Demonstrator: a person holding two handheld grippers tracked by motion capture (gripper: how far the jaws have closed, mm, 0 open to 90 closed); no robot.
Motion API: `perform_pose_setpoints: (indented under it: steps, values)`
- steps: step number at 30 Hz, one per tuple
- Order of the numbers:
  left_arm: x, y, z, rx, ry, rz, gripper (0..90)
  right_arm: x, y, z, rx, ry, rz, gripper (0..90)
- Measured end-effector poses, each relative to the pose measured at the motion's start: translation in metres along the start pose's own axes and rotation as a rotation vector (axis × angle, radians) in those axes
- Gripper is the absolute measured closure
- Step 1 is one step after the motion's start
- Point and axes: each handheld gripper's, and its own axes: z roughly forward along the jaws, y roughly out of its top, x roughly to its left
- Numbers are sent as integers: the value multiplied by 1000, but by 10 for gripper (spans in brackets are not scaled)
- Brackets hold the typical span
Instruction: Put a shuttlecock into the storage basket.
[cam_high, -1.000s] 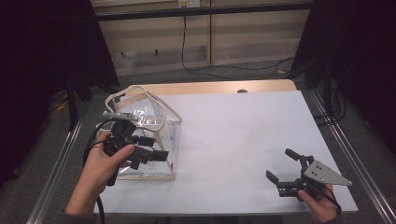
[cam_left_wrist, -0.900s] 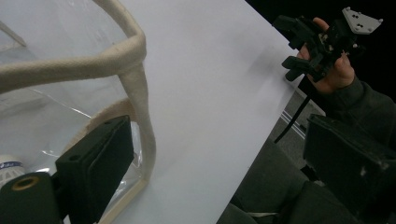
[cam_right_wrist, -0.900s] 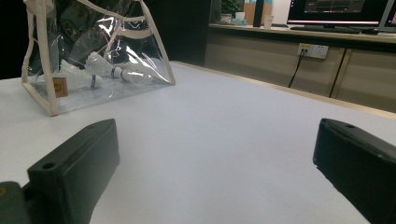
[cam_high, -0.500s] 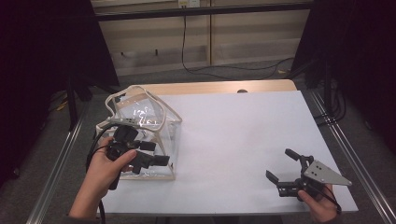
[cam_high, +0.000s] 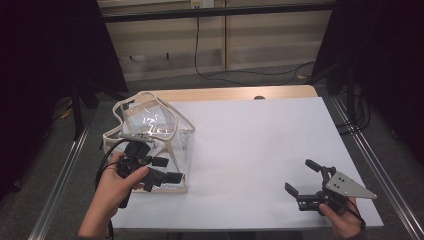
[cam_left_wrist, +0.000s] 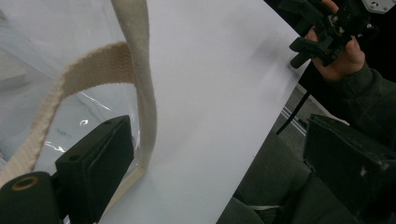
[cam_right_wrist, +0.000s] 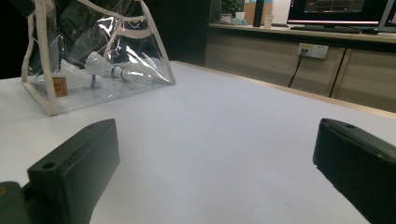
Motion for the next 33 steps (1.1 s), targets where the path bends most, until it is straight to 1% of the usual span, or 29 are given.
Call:
perform_pose_setpoints:
  steps: [10, 11, 12, 14, 17, 19, 22, 23, 33]
  values:
    - [3, -8, 7, 9, 0, -3, 89, 0, 0, 0, 1, -2, 1, 3]
    - [3, -9, 8, 10, 1, 2, 89, 0, 0, 0, 1, -2, 0, 3]
    - [3, -10, 9, 8, -1, -4, 89, 0, 0, 0, 0, 0, 0, 3]
    - [5, -11, 10, 8, -6, -1, 89, 0, 0, 0, 0, 0, 0, 3]
    - [5, -13, 12, 7, 0, -4, 89, 0, 0, 0, 1, -1, -1, 3]
    - [6, -14, 13, 14, -8, 3, 89, 0, 0, 0, 1, -1, -1, 3]
    - [6, -16, 15, 23, -2, 8, 89, 0, 0, 0, 1, 0, 2, 3]
    - [6, -16, 15, 20, -1, 2, 89, 0, 0, 0, 1, 0, 1, 3]
    - [9, -23, 20, 25, -2, 0, 89, 0, 0, 0, 2, -2, 0, 3]
